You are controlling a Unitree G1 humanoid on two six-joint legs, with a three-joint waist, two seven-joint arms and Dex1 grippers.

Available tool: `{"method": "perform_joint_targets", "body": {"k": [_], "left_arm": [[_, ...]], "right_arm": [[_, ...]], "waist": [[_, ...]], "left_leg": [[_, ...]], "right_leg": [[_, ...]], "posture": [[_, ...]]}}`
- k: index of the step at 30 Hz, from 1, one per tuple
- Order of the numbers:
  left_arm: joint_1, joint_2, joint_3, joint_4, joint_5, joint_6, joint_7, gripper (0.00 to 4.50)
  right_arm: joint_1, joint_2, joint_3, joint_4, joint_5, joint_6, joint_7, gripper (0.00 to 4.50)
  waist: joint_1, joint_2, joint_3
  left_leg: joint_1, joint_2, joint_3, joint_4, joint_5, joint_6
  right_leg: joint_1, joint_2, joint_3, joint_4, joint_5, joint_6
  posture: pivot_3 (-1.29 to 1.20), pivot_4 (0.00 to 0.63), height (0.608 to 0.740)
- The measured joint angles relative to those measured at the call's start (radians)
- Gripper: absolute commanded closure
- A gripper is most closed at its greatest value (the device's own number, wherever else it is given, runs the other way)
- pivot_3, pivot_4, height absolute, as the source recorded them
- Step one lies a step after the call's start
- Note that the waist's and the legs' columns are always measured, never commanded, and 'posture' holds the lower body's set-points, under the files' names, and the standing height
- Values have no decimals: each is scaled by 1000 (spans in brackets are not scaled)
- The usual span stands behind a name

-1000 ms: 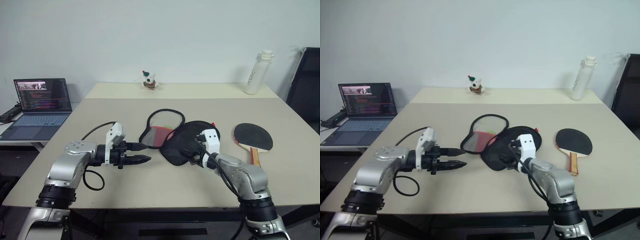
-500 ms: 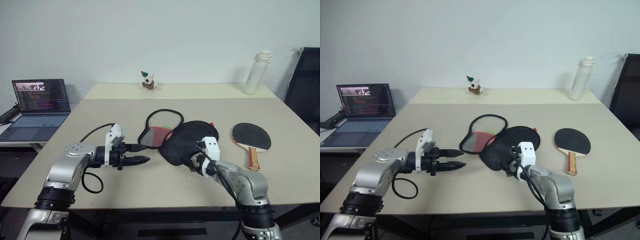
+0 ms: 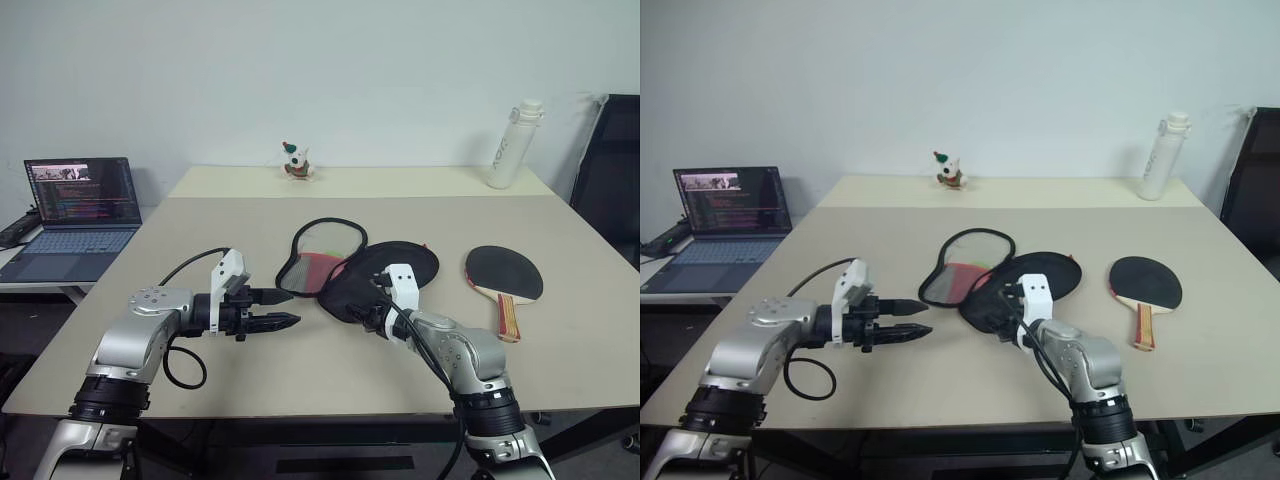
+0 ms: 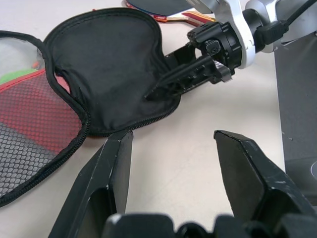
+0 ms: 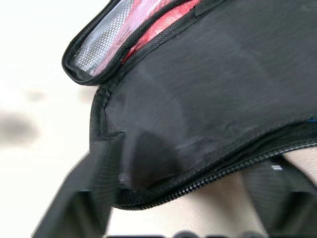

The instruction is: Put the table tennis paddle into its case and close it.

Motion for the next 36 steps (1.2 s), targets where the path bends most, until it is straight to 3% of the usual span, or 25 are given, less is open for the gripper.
{"method": "perform_joint_targets", "body": {"k": [7,10,16,23,30,36], "left_arm": [[1,-13,0,-1,-1,0,9,1657],[-1,-26,0,-1,-7,3,16,1657],[-12,-37,-1,-9,-20,15,18,1657],[-12,-38,-1,-24,-21,18,18,1657],[-10,-37,-2,-45,-21,19,19,1657],[-9,-37,-2,-52,-21,22,26,1657]], "right_arm": [[-3,-14,-96,0,79,102,22,4465],[-15,-75,-99,-1,111,158,70,4465],[-21,-378,-29,-16,175,275,284,4465],[-111,-658,138,142,134,182,574,4465],[-261,-719,300,428,-22,-30,790,4465],[-348,-696,319,604,-113,-122,862,4465]], "waist": [[0,0,0],[0,0,0],[1,0,0],[-5,0,0],[-4,-1,1],[-2,-1,1]], "left_leg": [[0,0,0,0,0,0],[0,0,0,0,0,0],[0,-1,0,0,0,0],[0,0,2,1,0,0],[-1,-1,2,1,0,0],[-1,-1,1,1,0,0]], "right_leg": [[0,0,0,0,0,0],[0,0,0,0,0,0],[0,-1,0,-1,-1,1],[0,0,0,-2,-1,1],[0,-1,0,-3,-1,1],[0,-1,0,-3,0,1]], "posture": [[0,150,740],[0,150,740],[0,150,740],[0,150,740],[0,150,740],[0,150,740]]}}
